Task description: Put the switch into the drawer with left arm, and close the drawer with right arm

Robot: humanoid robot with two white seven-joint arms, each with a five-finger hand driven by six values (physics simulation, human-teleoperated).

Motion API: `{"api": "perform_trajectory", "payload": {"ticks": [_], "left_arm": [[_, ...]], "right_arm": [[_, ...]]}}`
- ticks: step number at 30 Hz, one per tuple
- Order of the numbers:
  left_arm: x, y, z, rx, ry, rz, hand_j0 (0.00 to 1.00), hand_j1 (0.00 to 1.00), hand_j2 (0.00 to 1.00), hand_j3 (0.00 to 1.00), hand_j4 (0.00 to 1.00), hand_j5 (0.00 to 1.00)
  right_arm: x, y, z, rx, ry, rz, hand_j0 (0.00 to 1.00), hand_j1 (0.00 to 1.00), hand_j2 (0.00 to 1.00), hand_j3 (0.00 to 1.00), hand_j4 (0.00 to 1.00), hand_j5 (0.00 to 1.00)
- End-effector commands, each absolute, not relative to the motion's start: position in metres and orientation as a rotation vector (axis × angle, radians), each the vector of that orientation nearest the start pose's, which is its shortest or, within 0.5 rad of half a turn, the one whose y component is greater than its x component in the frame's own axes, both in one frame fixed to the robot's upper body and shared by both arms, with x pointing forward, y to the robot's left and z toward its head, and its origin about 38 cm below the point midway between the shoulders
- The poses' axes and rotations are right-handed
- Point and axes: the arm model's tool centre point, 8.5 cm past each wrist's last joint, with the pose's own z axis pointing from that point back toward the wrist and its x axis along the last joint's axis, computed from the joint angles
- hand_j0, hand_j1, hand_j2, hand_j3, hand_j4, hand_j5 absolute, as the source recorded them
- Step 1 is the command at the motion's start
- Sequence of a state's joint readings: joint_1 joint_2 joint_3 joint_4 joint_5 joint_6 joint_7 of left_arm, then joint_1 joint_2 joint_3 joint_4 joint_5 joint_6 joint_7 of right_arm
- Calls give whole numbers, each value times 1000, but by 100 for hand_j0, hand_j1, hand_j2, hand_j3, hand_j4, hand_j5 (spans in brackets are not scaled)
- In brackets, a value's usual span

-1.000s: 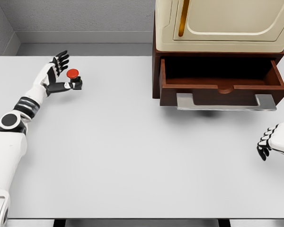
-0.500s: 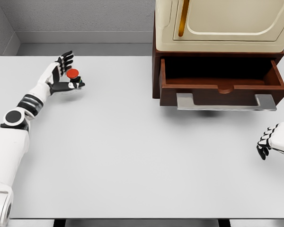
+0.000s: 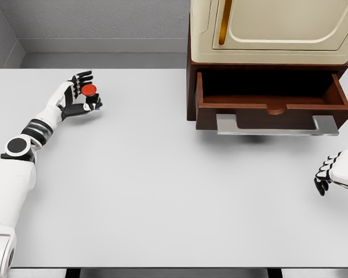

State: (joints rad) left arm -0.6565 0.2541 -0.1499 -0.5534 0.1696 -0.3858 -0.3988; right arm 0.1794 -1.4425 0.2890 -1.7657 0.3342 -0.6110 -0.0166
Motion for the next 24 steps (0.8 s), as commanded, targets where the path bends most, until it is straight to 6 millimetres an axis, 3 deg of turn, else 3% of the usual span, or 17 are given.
{"api": "perform_trajectory", "payload": {"ticks": [1, 24], "left_arm": [[512, 332, 69, -61, -1528, -409, 71, 71, 71, 71, 71, 71], [511, 329, 67, -39, -1511, -467, 81, 81, 81, 81, 81, 81]], "right_arm": [[288, -412, 211, -379, -1332, 2045, 28, 28, 28, 28, 28, 28], [288, -412, 211, -380, -1334, 2044, 27, 27, 27, 27, 27, 27]]}}
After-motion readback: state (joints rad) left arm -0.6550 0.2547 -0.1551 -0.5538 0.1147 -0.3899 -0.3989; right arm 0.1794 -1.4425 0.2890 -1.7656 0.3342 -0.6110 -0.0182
